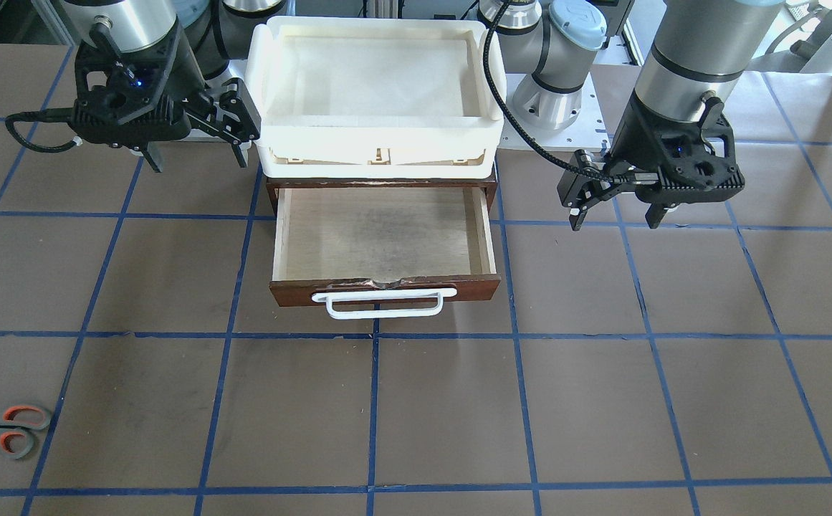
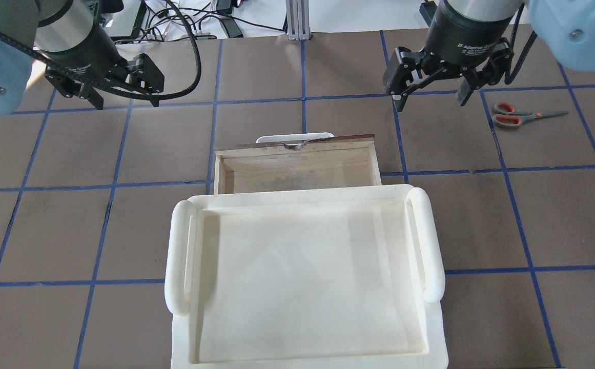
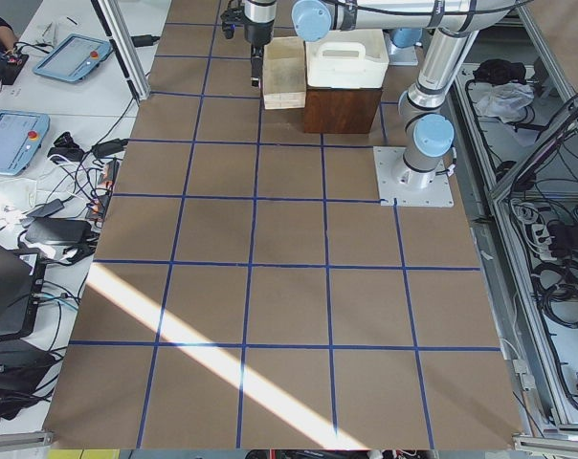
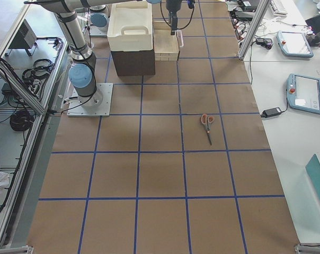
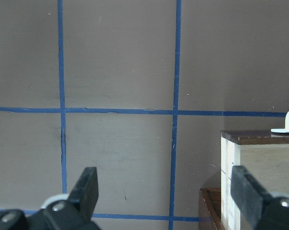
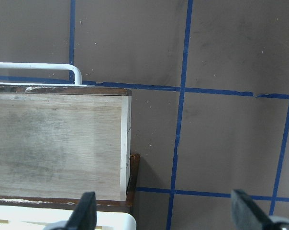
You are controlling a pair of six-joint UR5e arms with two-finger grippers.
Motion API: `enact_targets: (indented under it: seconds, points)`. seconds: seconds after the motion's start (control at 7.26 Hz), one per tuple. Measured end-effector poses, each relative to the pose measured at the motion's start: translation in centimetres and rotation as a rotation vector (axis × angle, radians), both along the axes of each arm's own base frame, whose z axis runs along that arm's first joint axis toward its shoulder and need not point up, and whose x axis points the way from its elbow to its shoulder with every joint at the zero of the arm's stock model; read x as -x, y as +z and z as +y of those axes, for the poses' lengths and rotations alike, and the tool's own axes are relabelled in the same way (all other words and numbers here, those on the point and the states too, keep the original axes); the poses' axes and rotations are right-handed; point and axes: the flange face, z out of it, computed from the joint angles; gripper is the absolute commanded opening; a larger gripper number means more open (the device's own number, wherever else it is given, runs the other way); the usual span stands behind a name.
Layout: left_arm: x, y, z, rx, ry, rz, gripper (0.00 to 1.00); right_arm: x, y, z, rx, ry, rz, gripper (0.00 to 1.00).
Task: Put scissors in drawer and close it
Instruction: 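Move the right gripper over the grey-and-orange scissors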
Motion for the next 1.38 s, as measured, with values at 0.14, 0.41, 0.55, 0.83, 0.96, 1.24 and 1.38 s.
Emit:
enact_targets:
  seconds: [0.14,0.41,0.55,0.83,0.96,1.24,1.38]
  points:
    - [0.0,0.0,0.0,0.000,0.000,-0.001,1.00,0.0,-0.3,-0.1,-0.007,0.002,0.003,1.00]
    - [0.0,0.0,0.0,0.001,0.000,-0.002,1.00,0.0,-1.2,-0.4,-0.010,0.043,0.002,1.00]
    - [0.0,0.0,0.0,0.001,0.000,-0.003,1.00,0.0,-1.3,-0.6,0.004,0.070,0.000,1.00]
    - [0.0,-0.6,-0.4,-0.009,0.001,0.000,1.00,1.8,-2.3,-2.1,0.005,0.154,0.008,0.99]
    - [0.0,-0.6,-0.4,-0.009,0.001,0.000,1.00,5.4,-3.5,-3.8,-0.012,0.240,0.003,0.99]
    - [0.0,-0.8,-0.6,-0.014,0.002,-0.001,1.00,15.8,-7.4,-8.0,-0.024,0.485,-0.013,0.99]
    - [-0.1,-0.9,-0.6,-0.015,0.002,-0.003,1.00,21.1,-10.4,-10.3,-0.005,0.639,0.002,0.99]
